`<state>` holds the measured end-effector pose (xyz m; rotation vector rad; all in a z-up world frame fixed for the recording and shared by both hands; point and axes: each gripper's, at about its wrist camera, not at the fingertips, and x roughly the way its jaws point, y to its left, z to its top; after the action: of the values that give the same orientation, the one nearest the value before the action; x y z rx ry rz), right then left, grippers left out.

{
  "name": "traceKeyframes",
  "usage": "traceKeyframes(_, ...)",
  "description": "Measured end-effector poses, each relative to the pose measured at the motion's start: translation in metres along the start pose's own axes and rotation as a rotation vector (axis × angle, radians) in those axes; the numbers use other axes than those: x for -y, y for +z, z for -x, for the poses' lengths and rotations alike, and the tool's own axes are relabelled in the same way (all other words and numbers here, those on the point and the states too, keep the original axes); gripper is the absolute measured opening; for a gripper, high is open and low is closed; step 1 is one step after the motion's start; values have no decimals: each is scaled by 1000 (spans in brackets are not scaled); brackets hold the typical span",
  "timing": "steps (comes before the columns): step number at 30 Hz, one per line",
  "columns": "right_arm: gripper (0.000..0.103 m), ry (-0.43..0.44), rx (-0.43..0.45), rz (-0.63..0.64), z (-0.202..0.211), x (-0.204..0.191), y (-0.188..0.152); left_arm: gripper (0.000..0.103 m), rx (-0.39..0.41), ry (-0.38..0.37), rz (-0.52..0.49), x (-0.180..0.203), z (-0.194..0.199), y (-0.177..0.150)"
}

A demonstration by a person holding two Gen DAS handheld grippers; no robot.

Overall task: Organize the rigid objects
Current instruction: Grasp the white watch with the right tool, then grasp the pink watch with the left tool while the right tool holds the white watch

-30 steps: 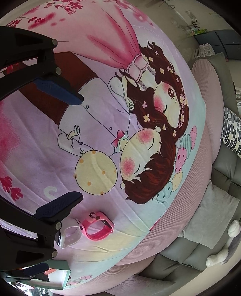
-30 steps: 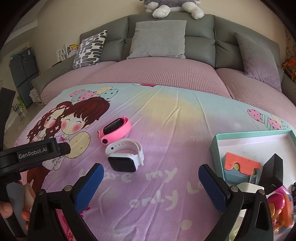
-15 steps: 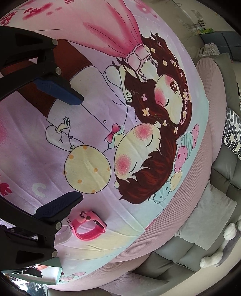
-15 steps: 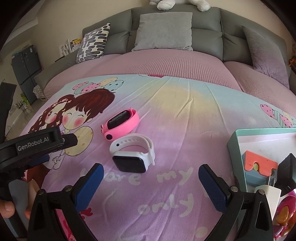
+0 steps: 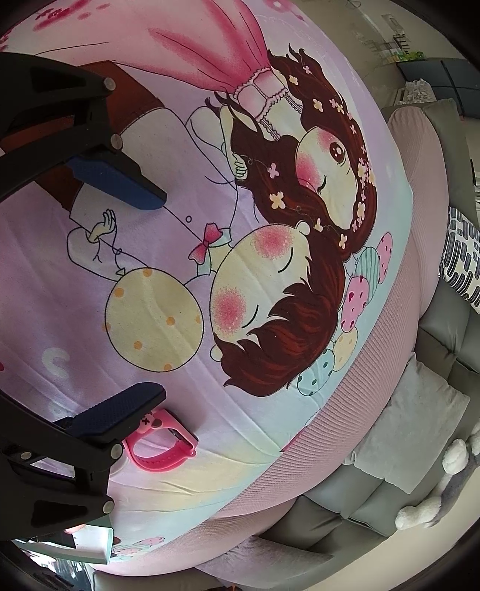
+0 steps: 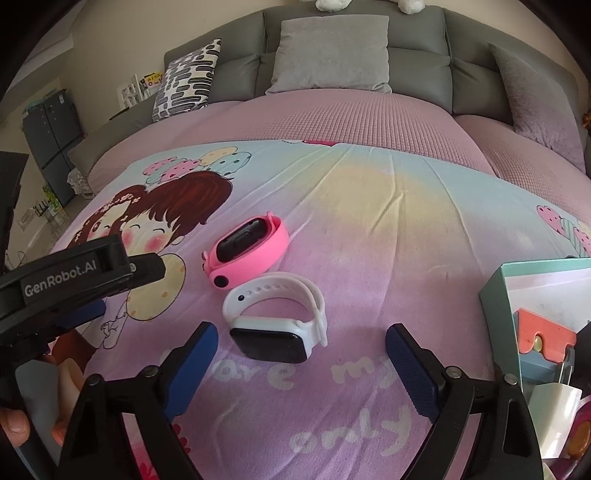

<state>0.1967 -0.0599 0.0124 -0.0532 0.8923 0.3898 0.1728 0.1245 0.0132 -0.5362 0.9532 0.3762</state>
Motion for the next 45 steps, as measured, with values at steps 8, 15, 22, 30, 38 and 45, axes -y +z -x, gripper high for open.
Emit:
traceKeyframes(8, 79, 24, 10, -15, 0, 2, 2, 95, 6, -26, -13, 10, -1, 4)
traceKeyframes(15, 65, 60, 17, -13, 2, -1, 3, 95, 16, -41, -23, 14, 1, 6)
traceKeyframes(22, 58, 66, 17, -18, 3, -1, 4, 95, 21, -64, -45, 23, -1, 5)
traceKeyframes(30, 58, 15, 12, -43, 8, 15, 6, 95, 29, -108, -71, 34, -1, 3)
traceKeyframes(38, 58, -51, -1, -66, 15, 32, 10, 95, 31, -145, -128, 53, 0, -1)
traceKeyframes(45, 57, -94, 11, -108, 29, 51, 15, 95, 40, -168, -191, 72, 1, -5)
